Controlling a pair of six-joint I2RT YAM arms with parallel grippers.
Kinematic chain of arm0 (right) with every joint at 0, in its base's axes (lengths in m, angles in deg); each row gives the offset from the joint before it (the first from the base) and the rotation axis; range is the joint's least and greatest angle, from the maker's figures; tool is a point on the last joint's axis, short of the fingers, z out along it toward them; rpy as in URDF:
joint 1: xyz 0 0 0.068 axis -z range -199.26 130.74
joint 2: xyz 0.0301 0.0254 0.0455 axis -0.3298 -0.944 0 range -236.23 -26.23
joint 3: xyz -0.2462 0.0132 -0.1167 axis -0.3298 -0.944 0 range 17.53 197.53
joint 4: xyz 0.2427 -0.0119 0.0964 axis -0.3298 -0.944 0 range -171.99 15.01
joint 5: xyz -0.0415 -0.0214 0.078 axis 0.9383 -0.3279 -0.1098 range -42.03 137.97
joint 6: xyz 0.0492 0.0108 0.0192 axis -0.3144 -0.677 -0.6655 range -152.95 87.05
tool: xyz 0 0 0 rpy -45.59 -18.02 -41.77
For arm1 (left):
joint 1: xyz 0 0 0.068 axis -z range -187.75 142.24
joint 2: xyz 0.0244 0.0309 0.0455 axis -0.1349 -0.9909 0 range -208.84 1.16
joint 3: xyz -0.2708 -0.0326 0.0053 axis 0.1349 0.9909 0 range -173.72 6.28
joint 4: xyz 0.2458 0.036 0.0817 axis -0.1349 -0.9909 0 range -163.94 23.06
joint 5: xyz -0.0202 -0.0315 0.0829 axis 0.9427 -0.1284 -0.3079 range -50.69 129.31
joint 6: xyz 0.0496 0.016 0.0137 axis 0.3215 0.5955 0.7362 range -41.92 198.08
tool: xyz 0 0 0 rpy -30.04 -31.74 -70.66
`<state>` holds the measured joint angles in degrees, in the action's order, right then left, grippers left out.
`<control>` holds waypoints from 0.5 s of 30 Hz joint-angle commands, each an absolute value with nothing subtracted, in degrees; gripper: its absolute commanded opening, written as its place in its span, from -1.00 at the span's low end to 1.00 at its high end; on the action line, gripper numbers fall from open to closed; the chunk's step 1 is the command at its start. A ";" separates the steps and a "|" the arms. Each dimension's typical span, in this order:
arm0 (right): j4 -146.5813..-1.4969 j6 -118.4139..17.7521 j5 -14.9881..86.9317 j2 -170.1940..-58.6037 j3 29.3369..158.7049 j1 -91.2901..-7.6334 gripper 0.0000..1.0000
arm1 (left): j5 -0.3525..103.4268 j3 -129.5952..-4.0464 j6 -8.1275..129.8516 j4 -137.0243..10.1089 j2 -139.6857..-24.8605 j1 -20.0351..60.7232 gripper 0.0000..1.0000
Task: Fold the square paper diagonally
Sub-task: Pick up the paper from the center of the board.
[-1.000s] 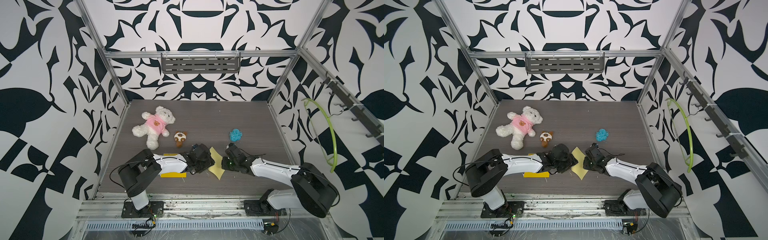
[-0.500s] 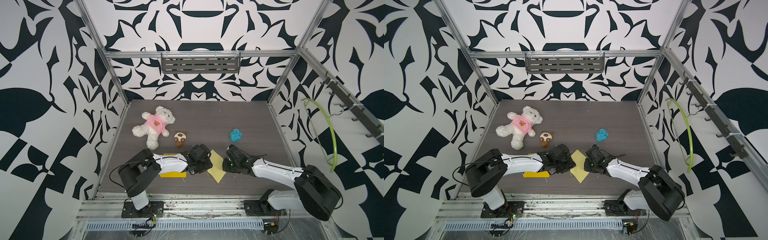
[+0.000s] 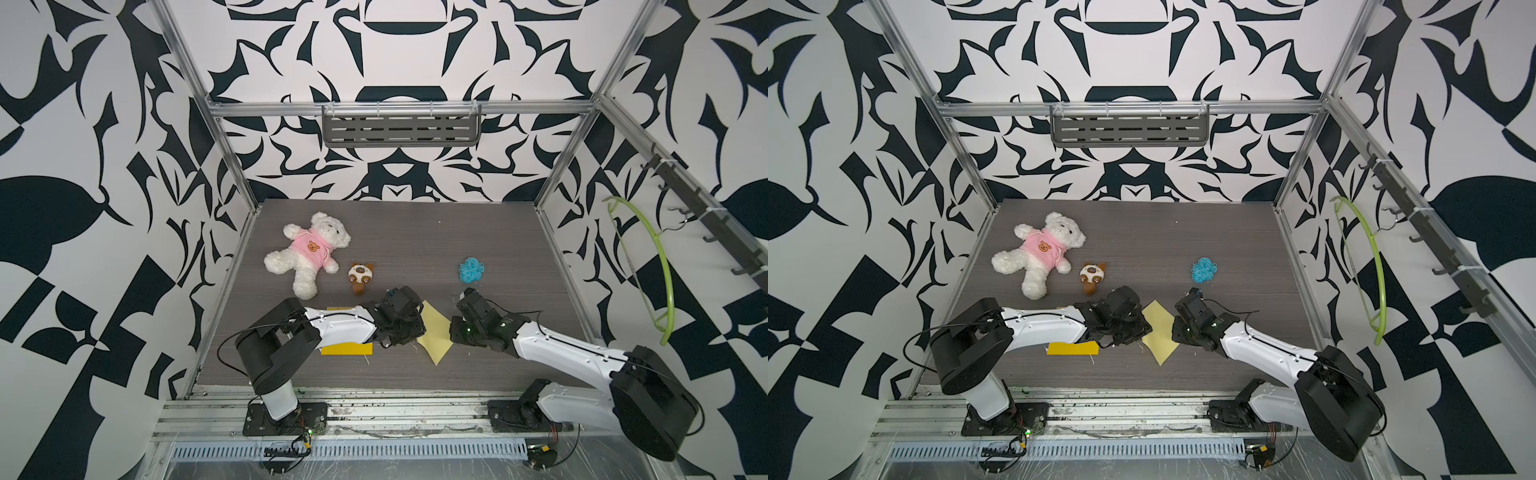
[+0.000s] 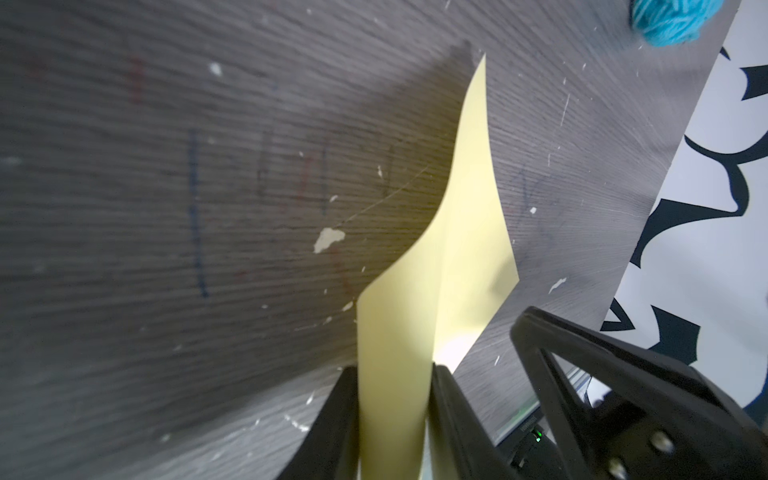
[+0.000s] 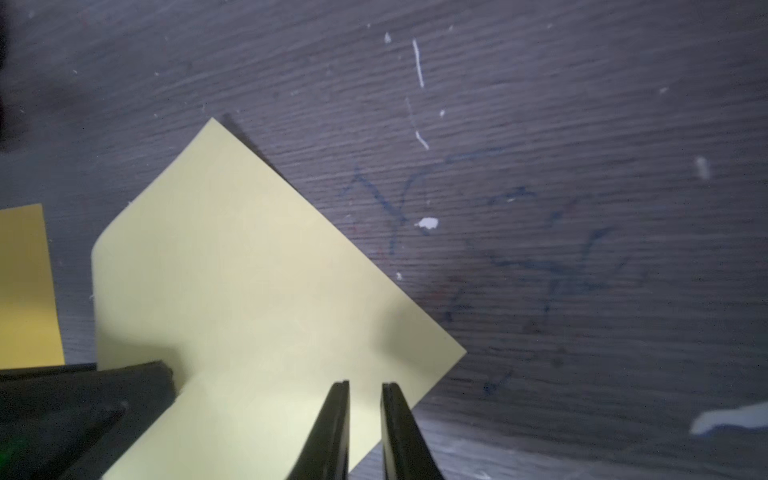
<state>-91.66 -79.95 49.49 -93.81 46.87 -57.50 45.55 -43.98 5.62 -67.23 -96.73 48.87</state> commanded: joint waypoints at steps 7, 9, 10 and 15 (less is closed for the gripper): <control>-101.79 -96.87 52.24 -82.04 45.52 -57.76 0.25 | 46.21 -45.75 5.85 -70.19 -93.31 48.52 -0.37; -99.03 -101.49 50.47 -78.30 42.89 -57.76 0.33 | 46.25 -46.07 5.66 -70.44 -92.78 48.33 -0.36; -96.77 -103.78 49.50 -76.62 41.30 -57.76 0.35 | 46.37 -46.33 5.57 -70.63 -92.63 48.19 -0.36; -91.10 -112.19 48.36 -70.11 36.70 -57.76 0.40 | 48.01 -47.11 4.87 -69.93 -92.23 47.70 -0.36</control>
<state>-94.85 -104.39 48.94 -72.58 37.74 -57.52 46.71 -45.64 5.22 -69.01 -93.76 48.12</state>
